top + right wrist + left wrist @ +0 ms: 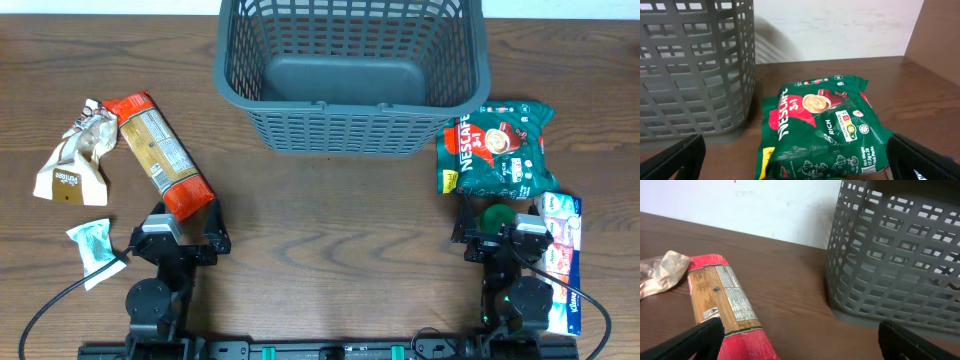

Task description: Pack container

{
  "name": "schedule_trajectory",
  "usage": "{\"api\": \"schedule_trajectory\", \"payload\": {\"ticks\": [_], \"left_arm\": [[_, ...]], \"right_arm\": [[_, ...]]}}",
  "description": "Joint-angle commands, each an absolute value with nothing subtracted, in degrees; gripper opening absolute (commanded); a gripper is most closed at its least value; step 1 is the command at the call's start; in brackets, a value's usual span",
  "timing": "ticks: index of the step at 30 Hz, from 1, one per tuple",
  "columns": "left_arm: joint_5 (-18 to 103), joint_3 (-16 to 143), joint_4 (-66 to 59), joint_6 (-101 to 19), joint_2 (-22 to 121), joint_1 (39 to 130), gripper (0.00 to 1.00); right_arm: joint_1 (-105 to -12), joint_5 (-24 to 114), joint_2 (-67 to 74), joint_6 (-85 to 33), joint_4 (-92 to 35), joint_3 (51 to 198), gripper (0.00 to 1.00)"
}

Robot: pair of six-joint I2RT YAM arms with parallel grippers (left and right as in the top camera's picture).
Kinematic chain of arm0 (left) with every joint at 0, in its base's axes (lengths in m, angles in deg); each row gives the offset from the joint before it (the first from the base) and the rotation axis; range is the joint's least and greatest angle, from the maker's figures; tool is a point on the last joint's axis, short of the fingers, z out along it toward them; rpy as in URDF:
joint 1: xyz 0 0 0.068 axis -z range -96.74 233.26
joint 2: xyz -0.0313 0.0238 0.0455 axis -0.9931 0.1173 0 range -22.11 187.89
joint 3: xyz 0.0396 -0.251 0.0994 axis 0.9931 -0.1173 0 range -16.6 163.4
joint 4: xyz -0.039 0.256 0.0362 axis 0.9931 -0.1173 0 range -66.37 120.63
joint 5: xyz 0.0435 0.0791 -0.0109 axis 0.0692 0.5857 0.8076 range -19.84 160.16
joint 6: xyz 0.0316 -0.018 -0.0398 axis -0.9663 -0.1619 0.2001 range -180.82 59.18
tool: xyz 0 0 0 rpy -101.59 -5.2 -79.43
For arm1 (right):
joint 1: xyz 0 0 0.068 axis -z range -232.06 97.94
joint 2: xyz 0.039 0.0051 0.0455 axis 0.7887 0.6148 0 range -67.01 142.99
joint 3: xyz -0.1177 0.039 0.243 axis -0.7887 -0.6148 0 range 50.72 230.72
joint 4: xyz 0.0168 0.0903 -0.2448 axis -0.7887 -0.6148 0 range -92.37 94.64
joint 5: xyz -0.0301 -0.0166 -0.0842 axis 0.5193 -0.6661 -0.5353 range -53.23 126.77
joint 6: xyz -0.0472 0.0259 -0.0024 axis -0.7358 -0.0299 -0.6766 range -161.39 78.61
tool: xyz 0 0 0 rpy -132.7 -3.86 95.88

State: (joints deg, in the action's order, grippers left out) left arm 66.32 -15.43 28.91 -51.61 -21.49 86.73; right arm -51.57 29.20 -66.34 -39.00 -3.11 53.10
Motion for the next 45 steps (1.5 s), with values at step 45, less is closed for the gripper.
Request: {"api": "schedule_trajectory", "payload": {"ticks": [45], "left_arm": [[65.95, -16.35, 26.84, -51.28, -21.88, 86.6, 0.99]], "right_arm": [[-52.47, 28.41, -66.71, -38.41, -3.24, 52.94, 0.99]]}}
